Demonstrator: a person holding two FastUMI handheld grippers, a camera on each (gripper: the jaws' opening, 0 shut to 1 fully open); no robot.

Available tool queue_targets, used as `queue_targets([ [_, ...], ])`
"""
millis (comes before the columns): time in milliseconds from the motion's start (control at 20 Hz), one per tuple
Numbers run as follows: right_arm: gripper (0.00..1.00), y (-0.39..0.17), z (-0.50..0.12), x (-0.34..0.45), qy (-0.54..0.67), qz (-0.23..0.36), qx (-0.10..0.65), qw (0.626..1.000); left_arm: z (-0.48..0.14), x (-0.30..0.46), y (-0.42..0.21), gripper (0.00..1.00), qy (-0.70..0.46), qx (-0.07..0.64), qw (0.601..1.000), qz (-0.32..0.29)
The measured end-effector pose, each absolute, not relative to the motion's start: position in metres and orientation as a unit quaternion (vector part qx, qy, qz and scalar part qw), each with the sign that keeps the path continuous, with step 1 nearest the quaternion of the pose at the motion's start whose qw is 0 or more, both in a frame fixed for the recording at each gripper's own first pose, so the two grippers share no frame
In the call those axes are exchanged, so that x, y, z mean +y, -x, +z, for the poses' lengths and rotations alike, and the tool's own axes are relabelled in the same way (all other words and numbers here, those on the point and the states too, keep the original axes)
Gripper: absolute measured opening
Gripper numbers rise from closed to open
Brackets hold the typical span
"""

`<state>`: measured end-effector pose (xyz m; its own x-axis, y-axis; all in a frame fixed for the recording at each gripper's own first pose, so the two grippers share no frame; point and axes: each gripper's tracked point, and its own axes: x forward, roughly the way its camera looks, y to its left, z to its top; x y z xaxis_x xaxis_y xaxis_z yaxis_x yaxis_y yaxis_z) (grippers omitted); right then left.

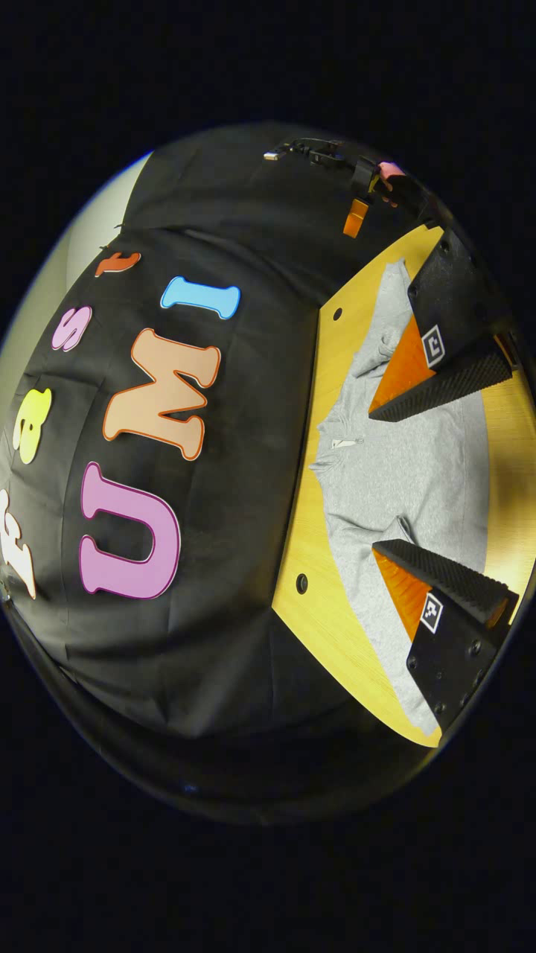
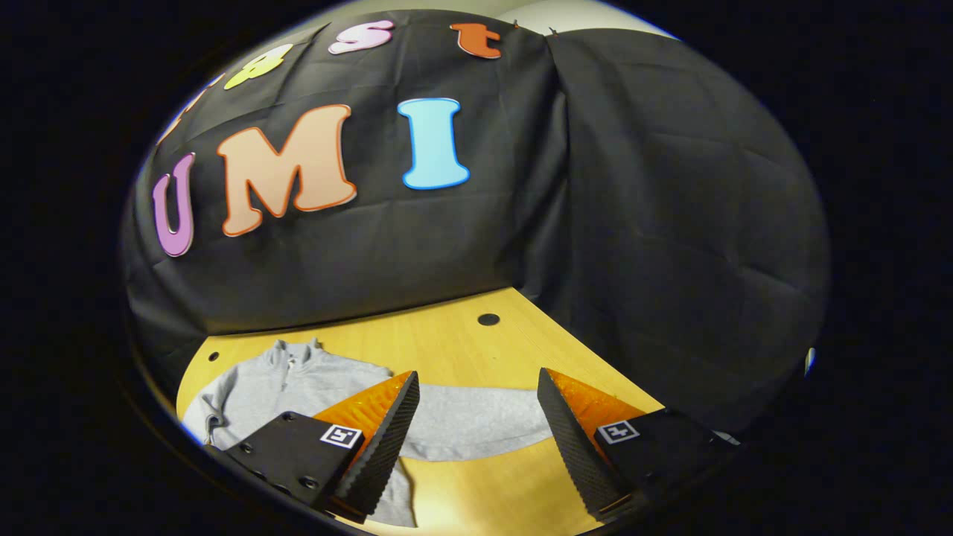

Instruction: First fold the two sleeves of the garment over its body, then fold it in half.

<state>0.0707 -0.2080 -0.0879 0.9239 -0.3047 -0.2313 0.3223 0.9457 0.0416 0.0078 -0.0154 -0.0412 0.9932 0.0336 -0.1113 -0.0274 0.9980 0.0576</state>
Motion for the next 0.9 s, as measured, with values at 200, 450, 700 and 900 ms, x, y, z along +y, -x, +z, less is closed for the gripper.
queue_targets([
  [200,0.96,-0.094,-0.132,-0.251,-0.042,-0.185,0.148,0.971,-0.046,-0.016,-0.015,0.93,-0.018,0.066,0.997,0.021],
  [450,0.96,-0.112,-0.195,-0.283,-0.048,-0.202,0.197,0.958,-0.050,-0.017,-0.018,0.93,-0.020,0.076,0.996,0.028],
  [700,0.96,-0.116,-0.243,-0.308,-0.059,-0.215,0.249,0.942,-0.059,-0.021,-0.022,0.93,-0.021,0.089,0.995,0.033],
  [900,0.96,-0.118,-0.264,-0.319,-0.066,-0.220,0.278,0.932,-0.060,-0.016,-0.025,0.93,-0.034,0.094,0.994,0.043],
])
